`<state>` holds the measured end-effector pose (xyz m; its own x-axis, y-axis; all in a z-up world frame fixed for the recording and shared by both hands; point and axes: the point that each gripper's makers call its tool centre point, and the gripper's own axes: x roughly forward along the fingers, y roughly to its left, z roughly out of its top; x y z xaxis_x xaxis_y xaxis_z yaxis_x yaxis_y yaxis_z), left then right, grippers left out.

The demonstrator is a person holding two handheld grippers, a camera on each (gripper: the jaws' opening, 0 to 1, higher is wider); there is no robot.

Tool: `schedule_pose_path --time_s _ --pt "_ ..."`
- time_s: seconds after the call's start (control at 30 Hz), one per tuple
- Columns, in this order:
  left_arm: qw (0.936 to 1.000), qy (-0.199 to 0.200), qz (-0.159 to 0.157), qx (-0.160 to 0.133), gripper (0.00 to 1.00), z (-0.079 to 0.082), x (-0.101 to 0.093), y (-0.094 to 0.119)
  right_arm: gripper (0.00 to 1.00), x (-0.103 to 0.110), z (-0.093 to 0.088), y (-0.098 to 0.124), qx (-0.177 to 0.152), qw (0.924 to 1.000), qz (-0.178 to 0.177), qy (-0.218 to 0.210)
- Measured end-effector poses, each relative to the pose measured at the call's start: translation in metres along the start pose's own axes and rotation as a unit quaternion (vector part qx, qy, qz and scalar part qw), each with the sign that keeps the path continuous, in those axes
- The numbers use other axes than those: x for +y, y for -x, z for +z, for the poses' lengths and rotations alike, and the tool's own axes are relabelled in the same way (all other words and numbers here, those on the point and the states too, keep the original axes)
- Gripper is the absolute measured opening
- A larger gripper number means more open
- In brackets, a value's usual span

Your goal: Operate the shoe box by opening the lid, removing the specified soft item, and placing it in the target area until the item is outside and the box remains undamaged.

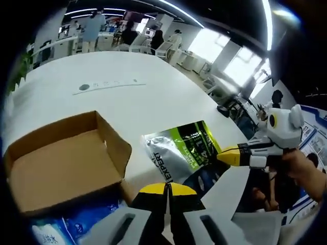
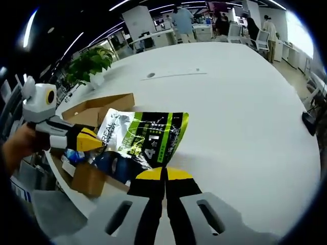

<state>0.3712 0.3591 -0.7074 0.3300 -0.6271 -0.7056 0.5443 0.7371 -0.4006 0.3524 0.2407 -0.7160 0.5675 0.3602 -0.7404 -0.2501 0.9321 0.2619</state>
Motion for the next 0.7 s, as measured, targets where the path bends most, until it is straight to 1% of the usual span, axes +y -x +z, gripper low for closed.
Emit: schedule_pose_path --time_s 0.13,0.2,0.33,0.43,0.47,0.5,0.57,0.63,0.67,0.7 --pt "0.9982 -0.05 0.019 0.027 0.0 -0.003 0.004 -0.009 0.0 -0.005 -0.001 -0.009 0.009 0.9999 -0.003 0.006" --pt "0.9973 -0.061 0.023 0.033 0.01 -0.002 0.003 -0.013 0.0 -0.008 -0.002 -0.013 0.014 0.9998 -0.006 0.011" --pt "0.9949 -0.083 0.028 0.05 0.01 -0.005 0.005 -0.021 0.0 -0.014 -0.003 -0.018 0.017 0.9998 -0.007 0.004" --pt "0.9905 -0.112 0.039 0.069 0.01 -0.008 0.007 -0.025 0.0 -0.017 -0.006 -0.024 0.022 0.9997 -0.007 -0.001" --pt "0.9871 -0.134 0.046 0.076 0.01 -0.009 0.008 -0.027 0.0 -0.017 -0.006 -0.025 0.024 0.9997 -0.007 -0.002" --pt "0.9848 -0.145 0.05 0.081 0.01 -0.01 0.008 -0.029 0.0 -0.018 -0.007 -0.027 0.026 0.9996 -0.008 -0.002" --pt "0.9779 -0.174 0.058 0.101 0.01 -0.014 0.009 -0.033 0.0 -0.019 -0.009 -0.031 0.03 0.9995 -0.009 -0.001" --pt "0.9689 -0.208 0.067 0.116 0.01 -0.017 0.011 -0.037 0.0 -0.02 -0.01 -0.034 0.034 0.9994 -0.009 -0.001" --pt "0.9628 -0.227 0.072 0.127 0.01 -0.017 0.011 -0.038 0.0 -0.02 -0.01 -0.035 0.034 0.9994 -0.009 -0.002" --pt "0.959 -0.243 0.076 0.124 0.01 -0.014 0.011 -0.039 0.0 -0.021 -0.01 -0.036 0.035 0.9993 -0.008 -0.004"
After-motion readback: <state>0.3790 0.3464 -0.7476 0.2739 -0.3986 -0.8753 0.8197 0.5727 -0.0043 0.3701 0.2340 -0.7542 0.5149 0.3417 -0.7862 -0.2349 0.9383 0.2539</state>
